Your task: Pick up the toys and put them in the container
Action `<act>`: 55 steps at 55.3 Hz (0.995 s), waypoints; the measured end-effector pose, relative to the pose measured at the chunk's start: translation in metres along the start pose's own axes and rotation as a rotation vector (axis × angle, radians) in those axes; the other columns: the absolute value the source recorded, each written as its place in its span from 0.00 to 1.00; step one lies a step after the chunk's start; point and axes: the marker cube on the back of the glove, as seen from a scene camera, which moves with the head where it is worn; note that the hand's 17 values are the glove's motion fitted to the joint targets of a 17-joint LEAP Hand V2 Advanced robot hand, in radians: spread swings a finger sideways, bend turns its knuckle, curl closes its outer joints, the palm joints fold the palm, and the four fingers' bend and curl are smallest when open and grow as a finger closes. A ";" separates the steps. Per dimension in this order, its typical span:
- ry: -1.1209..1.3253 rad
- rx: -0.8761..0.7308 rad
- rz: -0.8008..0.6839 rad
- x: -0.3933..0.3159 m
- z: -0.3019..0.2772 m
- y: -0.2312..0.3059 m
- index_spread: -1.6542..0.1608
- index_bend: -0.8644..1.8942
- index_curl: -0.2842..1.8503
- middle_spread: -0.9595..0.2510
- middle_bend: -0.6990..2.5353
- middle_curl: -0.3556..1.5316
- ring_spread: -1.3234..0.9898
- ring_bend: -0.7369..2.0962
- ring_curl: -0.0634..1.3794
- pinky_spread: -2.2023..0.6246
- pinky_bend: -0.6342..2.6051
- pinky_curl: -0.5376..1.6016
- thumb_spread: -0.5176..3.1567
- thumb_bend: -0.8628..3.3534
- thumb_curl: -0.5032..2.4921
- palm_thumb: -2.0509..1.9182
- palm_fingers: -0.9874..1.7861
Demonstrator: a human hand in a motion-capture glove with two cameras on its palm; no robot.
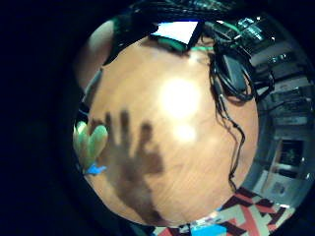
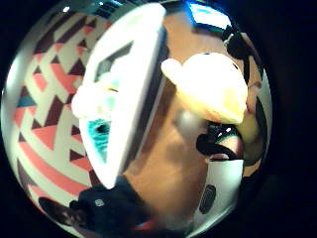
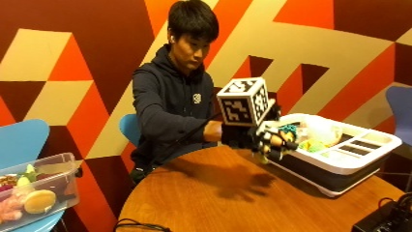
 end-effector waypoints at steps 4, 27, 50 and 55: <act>-0.096 0.075 -0.087 -0.024 -0.036 0.012 0.86 0.74 0.47 0.64 0.46 0.45 0.53 0.31 0.05 0.79 0.31 0.39 0.47 0.23 0.37 0.70 0.41; -0.143 0.046 -0.205 -0.133 -0.002 -0.005 0.85 0.72 0.46 0.59 0.47 0.47 0.50 0.32 0.09 0.79 0.32 0.41 0.48 0.21 0.38 0.69 0.40; -0.370 0.152 -0.152 -0.090 -0.047 0.019 0.84 0.49 0.36 0.80 0.26 0.37 0.56 0.31 0.12 0.80 0.39 0.43 0.48 0.20 0.32 0.60 0.30; -0.392 0.204 -0.116 -0.065 -0.069 0.034 0.83 0.50 0.37 0.81 0.27 0.37 0.56 0.31 0.12 0.80 0.37 0.43 0.49 0.20 0.31 0.59 0.32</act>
